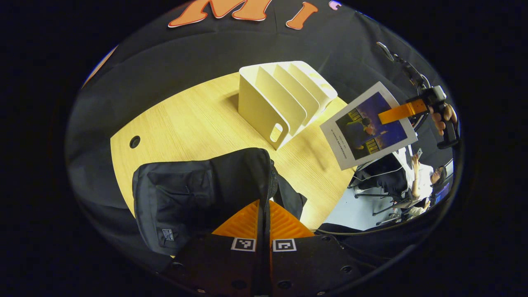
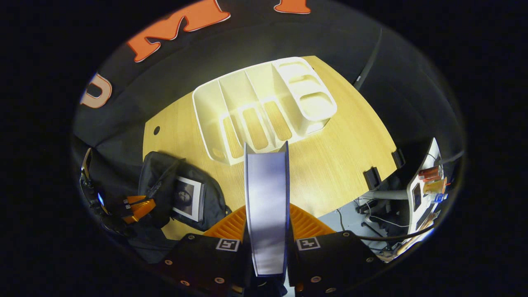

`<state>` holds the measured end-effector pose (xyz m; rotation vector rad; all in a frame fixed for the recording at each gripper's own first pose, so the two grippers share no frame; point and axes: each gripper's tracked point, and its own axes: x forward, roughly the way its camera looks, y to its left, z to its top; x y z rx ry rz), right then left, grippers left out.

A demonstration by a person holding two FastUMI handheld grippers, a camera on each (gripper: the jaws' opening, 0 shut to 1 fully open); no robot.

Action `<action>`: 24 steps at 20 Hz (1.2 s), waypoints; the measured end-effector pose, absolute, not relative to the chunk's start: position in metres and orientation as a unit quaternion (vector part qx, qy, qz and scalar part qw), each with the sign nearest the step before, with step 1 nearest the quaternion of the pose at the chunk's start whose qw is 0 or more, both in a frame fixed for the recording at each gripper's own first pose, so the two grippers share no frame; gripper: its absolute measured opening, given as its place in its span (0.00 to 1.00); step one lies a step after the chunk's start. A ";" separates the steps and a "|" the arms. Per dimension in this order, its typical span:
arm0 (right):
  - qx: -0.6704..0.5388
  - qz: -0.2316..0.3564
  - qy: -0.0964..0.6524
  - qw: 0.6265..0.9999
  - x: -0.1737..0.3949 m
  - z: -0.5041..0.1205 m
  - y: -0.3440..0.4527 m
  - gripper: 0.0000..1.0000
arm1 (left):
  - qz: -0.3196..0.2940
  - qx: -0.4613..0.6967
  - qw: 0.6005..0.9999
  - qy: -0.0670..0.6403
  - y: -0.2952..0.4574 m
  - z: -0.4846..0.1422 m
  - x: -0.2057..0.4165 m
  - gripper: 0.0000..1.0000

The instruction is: Open the schoolbag, grab two books from the bookshelf and put them into the schoolbag.

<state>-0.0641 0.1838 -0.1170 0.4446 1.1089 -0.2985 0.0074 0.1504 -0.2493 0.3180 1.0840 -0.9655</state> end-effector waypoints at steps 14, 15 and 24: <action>0.345 -0.023 0.437 0.831 -0.074 -0.113 0.266 0.34 | -0.417 0.142 0.756 0.485 0.157 -0.230 0.017 0.01; 0.355 -0.009 0.431 0.830 -0.070 -0.116 0.277 0.34 | -0.417 0.140 0.757 0.483 0.156 -0.227 0.019 0.01; 0.445 0.068 0.392 0.803 -0.028 -0.157 0.355 0.34 | -0.424 0.141 0.759 0.472 0.150 -0.209 0.020 0.01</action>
